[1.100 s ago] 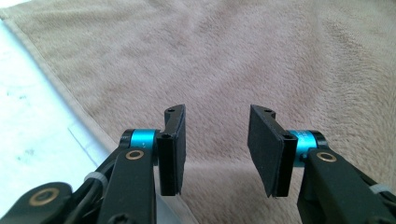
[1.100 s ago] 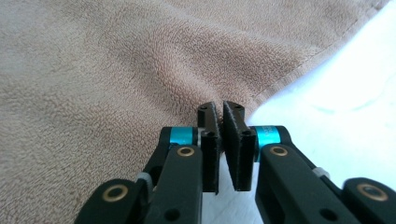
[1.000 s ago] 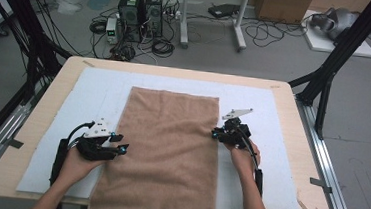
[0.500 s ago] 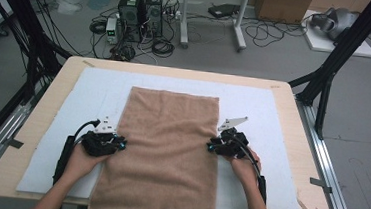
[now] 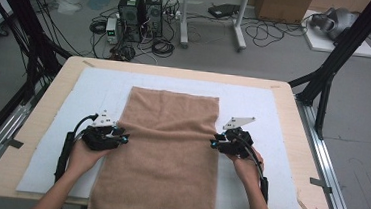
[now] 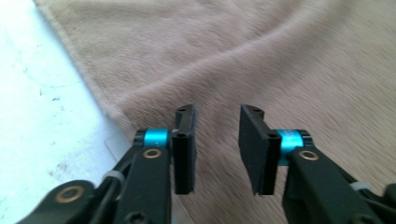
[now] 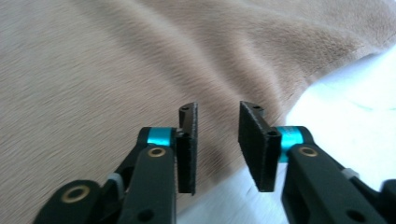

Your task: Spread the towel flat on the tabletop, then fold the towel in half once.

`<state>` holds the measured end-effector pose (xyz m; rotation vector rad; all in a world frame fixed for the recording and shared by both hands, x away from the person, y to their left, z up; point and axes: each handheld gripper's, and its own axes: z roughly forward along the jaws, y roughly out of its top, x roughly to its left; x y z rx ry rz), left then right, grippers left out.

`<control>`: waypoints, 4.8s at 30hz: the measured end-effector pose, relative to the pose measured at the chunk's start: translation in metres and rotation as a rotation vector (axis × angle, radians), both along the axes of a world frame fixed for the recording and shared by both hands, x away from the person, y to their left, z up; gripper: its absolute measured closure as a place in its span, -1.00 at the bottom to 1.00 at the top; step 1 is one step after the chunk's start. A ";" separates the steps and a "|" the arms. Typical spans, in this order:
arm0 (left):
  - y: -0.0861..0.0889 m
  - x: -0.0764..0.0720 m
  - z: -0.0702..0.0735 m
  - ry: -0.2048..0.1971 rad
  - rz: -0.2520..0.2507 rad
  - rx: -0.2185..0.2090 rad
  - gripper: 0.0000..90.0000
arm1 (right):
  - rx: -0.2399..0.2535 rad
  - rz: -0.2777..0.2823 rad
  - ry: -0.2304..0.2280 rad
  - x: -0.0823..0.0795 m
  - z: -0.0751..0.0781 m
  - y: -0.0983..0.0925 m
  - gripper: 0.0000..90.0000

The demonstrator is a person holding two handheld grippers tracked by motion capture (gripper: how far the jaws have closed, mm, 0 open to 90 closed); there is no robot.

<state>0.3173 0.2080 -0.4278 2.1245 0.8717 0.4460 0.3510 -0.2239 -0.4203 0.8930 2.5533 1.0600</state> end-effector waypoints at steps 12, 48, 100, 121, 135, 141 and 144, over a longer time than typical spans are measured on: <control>0.003 -0.053 -0.009 -0.005 -0.087 0.023 0.25 | -0.002 0.198 0.022 -0.065 -0.008 0.016 0.23; 0.012 -0.097 -0.015 0.058 -0.250 -0.028 0.89 | 0.025 0.327 0.113 -0.108 -0.017 0.013 0.94; 0.014 -0.022 0.020 -0.028 -0.052 -0.103 -0.21 | 0.086 0.119 -0.047 -0.014 0.037 0.019 -0.41; 0.010 0.016 0.035 -0.008 -0.010 -0.089 -0.21 | 0.074 0.102 -0.030 0.012 0.039 0.018 -0.42; 0.003 0.086 0.028 -0.014 0.092 -0.042 -0.16 | 0.041 -0.071 -0.037 0.077 0.027 0.007 -0.45; -0.004 0.103 -0.002 0.037 0.079 0.030 -0.14 | 0.009 -0.078 -0.027 0.090 0.002 0.012 -0.31; -0.006 0.107 -0.008 0.030 0.085 0.040 -0.07 | -0.018 -0.100 -0.016 0.095 -0.006 0.012 -0.24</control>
